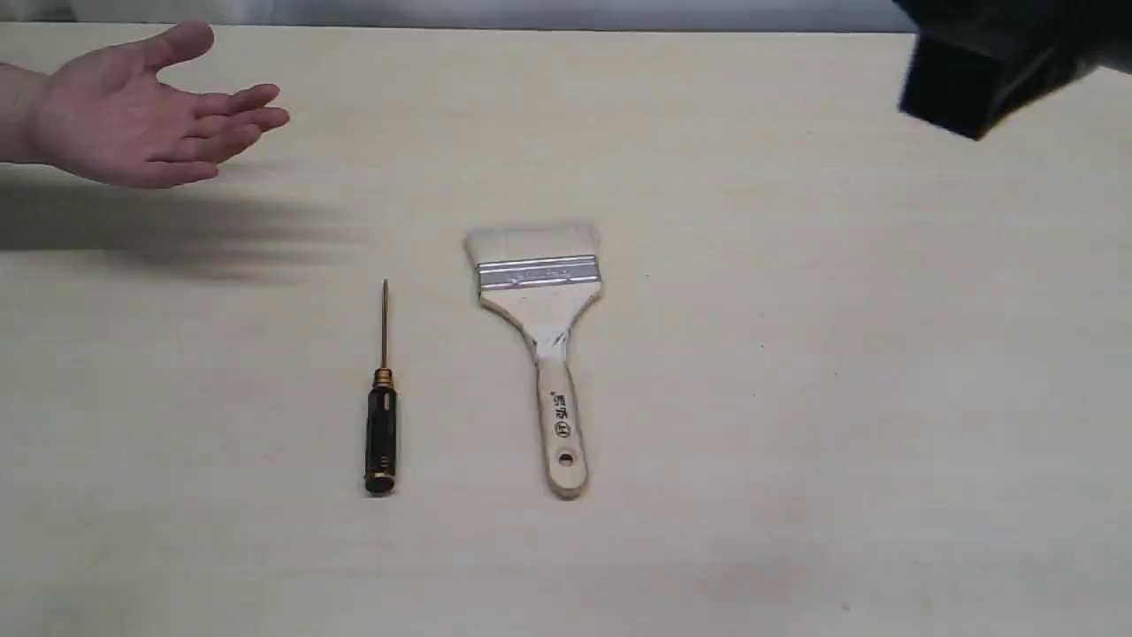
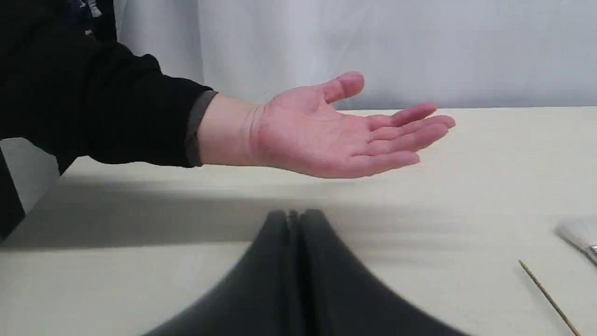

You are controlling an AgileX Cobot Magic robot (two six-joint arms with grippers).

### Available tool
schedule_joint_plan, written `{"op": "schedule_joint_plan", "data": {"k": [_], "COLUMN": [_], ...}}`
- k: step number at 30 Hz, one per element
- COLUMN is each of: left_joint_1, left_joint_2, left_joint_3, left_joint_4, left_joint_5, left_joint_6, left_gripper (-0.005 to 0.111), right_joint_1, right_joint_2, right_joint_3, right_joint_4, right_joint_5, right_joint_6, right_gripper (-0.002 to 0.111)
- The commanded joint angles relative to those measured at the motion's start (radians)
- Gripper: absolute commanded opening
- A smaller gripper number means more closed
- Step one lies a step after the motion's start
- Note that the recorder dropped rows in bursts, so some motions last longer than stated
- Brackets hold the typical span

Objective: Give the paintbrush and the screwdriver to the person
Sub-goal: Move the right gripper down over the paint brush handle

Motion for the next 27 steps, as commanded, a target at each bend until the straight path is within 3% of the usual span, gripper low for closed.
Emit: {"op": "schedule_joint_plan", "data": {"k": [1, 6, 9, 15, 23, 27], "left_joint_1": [-0.008, -0.008, -0.008, -0.008, -0.008, -0.008], "left_joint_2": [-0.002, -0.002, -0.002, -0.002, -0.002, -0.002], "left_joint_3": [0.002, 0.002, 0.002, 0.002, 0.002, 0.002], "left_joint_4": [-0.001, -0.001, -0.001, -0.004, -0.004, -0.004], "left_joint_5": [-0.006, -0.006, -0.004, -0.006, -0.006, -0.006], "left_joint_6": [-0.002, -0.002, -0.002, -0.002, -0.002, -0.002], "left_gripper": [0.0, 0.0, 0.0, 0.0, 0.0, 0.0], "right_joint_1": [0.153, 0.359, 0.434, 0.441, 0.439, 0.434], "right_joint_2": [0.06, 0.196, 0.308, 0.466, 0.577, 0.655], "right_joint_3": [-0.005, -0.016, -0.082, -0.28, -0.449, -0.509], "right_joint_4": [0.003, 0.061, 0.279, 0.686, 0.926, 1.025], "right_joint_5": [0.26, 0.651, 0.826, 0.834, 0.861, 0.927], "right_joint_6": [-0.073, -0.125, -0.226, -0.516, -0.77, -0.864], "right_gripper": [0.031, 0.035, 0.036, 0.036, 0.036, 0.052]}}
